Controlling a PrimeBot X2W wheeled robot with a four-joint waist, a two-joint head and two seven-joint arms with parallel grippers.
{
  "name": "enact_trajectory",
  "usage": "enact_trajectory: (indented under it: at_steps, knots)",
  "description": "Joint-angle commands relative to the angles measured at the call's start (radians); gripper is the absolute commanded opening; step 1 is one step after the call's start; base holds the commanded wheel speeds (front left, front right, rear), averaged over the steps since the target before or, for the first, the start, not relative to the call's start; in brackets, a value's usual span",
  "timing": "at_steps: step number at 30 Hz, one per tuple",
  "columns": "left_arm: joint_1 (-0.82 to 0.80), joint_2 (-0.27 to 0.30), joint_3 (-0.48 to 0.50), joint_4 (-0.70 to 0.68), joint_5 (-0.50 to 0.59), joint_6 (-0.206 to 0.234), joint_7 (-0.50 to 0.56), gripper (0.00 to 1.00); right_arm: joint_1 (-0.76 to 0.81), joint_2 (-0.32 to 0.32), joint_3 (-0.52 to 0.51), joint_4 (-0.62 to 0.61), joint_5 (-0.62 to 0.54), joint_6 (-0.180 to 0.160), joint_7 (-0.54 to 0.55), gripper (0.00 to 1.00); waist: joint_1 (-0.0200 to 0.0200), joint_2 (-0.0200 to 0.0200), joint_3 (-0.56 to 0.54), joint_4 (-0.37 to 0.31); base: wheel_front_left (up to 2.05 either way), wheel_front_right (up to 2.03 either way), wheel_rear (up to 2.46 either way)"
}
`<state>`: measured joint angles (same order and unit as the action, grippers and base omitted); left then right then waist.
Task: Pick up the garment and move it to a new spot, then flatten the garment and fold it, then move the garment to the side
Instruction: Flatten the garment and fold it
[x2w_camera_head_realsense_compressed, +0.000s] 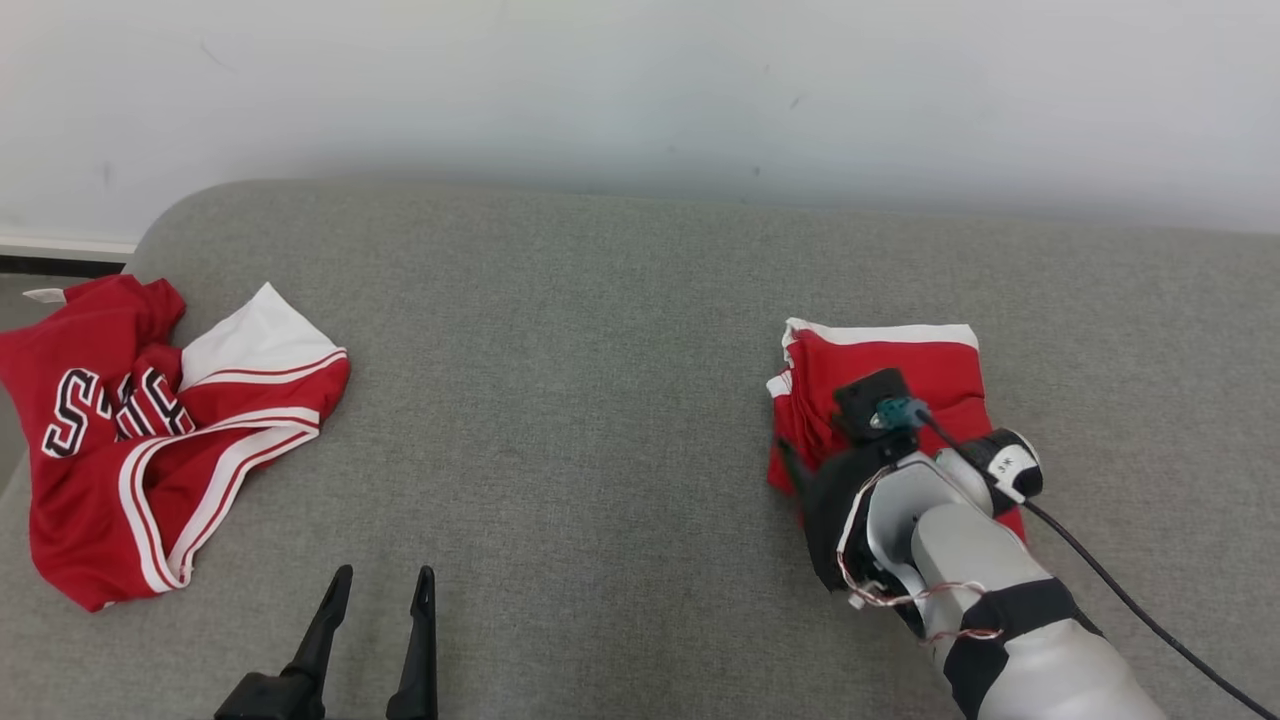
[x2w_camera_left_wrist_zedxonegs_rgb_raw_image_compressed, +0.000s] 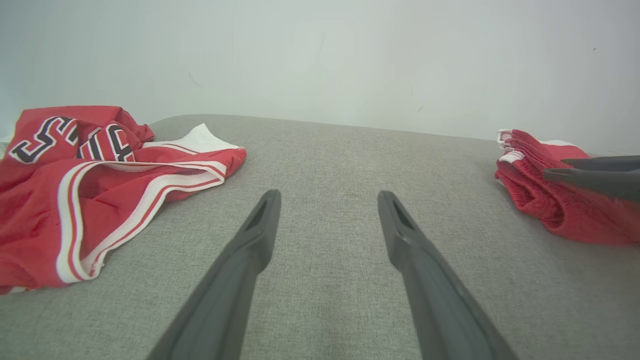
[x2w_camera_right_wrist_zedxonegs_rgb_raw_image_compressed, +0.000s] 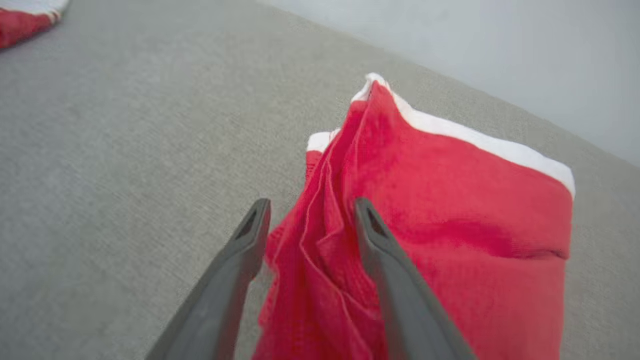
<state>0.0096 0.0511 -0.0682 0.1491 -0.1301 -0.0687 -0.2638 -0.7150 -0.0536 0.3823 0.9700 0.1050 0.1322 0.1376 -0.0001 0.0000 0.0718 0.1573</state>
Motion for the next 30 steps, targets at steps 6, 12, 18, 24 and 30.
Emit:
enact_trajectory:
  at_steps: [6,12,18,24,30]
  knots:
    - [0.026,-0.001,0.003,-0.002,-0.012,0.01,-0.001,1.0,0.029,0.0,0.004,-0.155,0.194,-0.003,-0.068,1.0,0.0001,0.0,-0.023,-0.027,0.0,0.0,0.0]
    - [0.039,-0.001,-0.006,-0.006,-0.017,0.012,-0.001,1.0,0.071,-0.119,-0.103,-0.164,0.134,-0.003,-0.061,1.0,0.0001,0.0,-0.037,-0.044,0.0,0.0,0.0]
    - [0.024,0.0,-0.017,-0.008,-0.018,0.009,-0.001,1.0,0.11,-0.14,-0.192,-0.111,0.005,-0.003,-0.08,0.0,0.0001,0.0,-0.021,-0.039,0.0,0.0,0.0]
    - [0.006,-0.001,-0.017,-0.003,-0.017,0.007,-0.001,1.0,0.12,-0.077,-0.18,-0.059,-0.077,-0.003,-0.126,0.0,0.0001,0.0,-0.002,-0.02,0.0,0.0,0.0]
    - [0.003,-0.001,-0.012,0.003,-0.011,0.005,-0.001,1.0,0.116,-0.013,-0.077,-0.003,-0.064,-0.003,-0.158,0.0,0.0001,0.0,-0.004,-0.009,0.0,0.0,0.0]
